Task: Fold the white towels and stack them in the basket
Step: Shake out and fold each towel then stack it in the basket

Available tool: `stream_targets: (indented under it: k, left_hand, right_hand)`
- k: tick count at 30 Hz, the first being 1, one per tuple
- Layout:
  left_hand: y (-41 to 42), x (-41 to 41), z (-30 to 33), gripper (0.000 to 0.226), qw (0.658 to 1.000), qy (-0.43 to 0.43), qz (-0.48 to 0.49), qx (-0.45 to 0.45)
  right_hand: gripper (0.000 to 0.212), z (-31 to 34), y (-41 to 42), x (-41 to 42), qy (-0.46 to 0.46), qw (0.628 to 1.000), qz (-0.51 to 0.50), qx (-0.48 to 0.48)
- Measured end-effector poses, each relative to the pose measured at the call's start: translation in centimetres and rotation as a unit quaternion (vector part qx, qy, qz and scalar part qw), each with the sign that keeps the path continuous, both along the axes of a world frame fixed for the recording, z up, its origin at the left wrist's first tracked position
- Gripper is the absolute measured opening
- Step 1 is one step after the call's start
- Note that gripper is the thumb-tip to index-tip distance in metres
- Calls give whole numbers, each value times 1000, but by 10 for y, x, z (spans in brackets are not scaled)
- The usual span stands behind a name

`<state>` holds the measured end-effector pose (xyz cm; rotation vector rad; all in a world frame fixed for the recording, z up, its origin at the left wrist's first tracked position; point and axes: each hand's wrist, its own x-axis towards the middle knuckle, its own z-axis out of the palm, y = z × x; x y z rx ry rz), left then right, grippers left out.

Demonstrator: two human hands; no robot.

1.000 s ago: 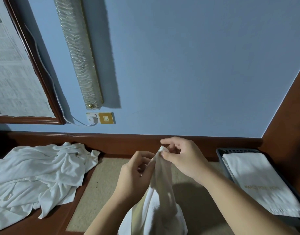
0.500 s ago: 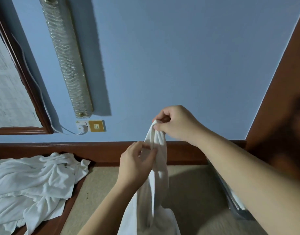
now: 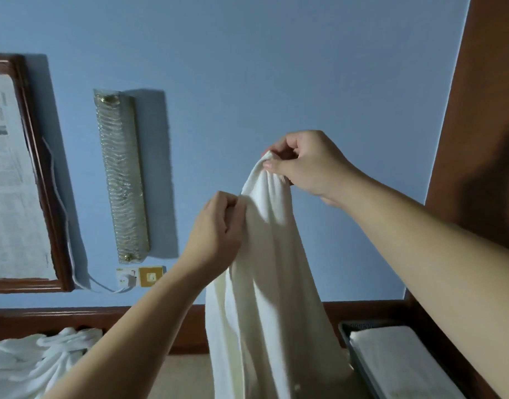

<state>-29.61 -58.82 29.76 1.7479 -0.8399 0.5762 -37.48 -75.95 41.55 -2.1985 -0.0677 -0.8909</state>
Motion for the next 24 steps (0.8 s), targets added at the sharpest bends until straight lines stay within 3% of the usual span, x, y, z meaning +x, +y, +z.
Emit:
stream_targets:
  k: [3, 5, 11, 16, 19, 24]
  left_hand:
    - [-6, -6, -12, 18, 997, -49, 13, 65]
    - [-9, -8, -33, 31, 993, -55, 27, 97]
    - [-12, -10, -85, 36, 993, 91, 29, 74]
    - [-1, 15, -94, 27, 989, 112, 87, 46]
    - [9, 20, -109, 29, 989, 12, 124, 80]
    - [46, 7, -180, 16, 965, -211, 80, 137]
  right_hand:
    - [8, 5, 9, -1, 16, 999, -4, -40]
    - [8, -1, 11, -2, 24, 999, -4, -41]
    - [7, -12, 0, -11, 55, 998, -22, -9]
    - [7, -35, -5, -27, 101, 989, -86, -71]
    - [9, -55, -2, -42, 84, 989, -95, -74]
    - [10, -119, 1, -87, 31, 994, -70, -73]
